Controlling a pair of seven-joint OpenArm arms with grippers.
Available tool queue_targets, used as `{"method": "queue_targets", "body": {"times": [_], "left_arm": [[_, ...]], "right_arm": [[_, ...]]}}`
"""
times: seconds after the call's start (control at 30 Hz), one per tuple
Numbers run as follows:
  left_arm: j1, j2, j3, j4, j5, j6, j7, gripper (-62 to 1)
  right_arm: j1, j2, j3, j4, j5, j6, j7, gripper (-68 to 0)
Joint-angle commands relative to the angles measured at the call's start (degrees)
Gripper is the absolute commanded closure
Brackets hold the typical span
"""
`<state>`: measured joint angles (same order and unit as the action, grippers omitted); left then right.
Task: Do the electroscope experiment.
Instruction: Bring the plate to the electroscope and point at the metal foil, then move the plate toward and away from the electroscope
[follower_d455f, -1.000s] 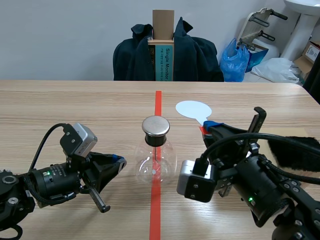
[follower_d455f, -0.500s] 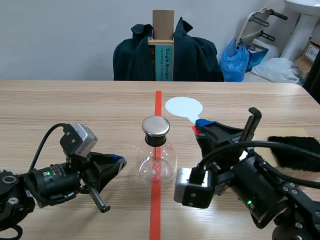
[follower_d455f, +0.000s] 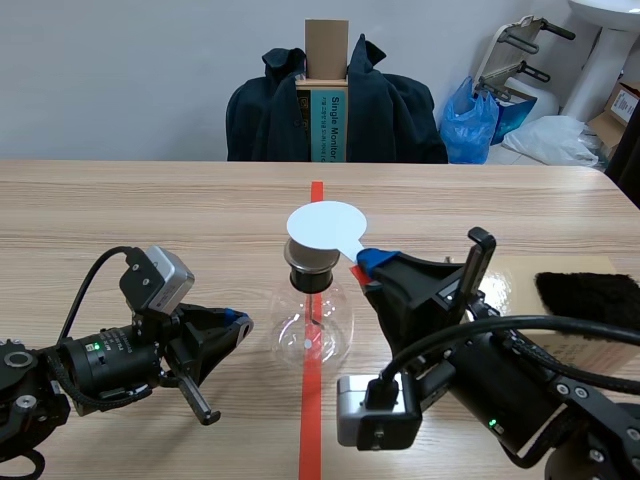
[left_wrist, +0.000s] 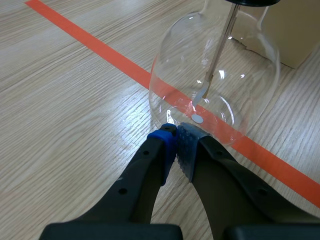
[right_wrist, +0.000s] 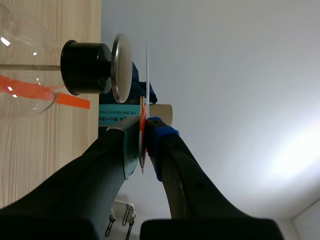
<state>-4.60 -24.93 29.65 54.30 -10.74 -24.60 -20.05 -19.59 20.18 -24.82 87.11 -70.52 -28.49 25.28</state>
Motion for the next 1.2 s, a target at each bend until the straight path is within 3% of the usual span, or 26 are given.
{"method": "queue_targets", "body": {"times": [0.0,0.4,0.9,1.17], "left_arm": [[0.0,0.1,-0.3,1.1,-0.5,-0.1,-1.2,-1.9],[0.0,0.1,-0.3,1.1,-0.5,-0.1,-1.2,-1.9],[0.0,0.1,-0.3,1.1,-0.5,-0.1,-1.2,-1.9],[0.0,0.1,-0.3,1.1,-0.5,-0.1,-1.2,-1.9]], "right_arm": [[0.7,0.3,0.4,1.1,0.2,-0.7,0.9,-0.8],[0.7,0.3,0.4,1.1,0.0,-0.6,2.1,-0.8],[0.6,0.3,0.4,1.1,0.0,-0.6,-14.9,-0.8],[0.5,0.3,0.4,1.1,0.2,-0.5,-20.9,-0.8]]}}
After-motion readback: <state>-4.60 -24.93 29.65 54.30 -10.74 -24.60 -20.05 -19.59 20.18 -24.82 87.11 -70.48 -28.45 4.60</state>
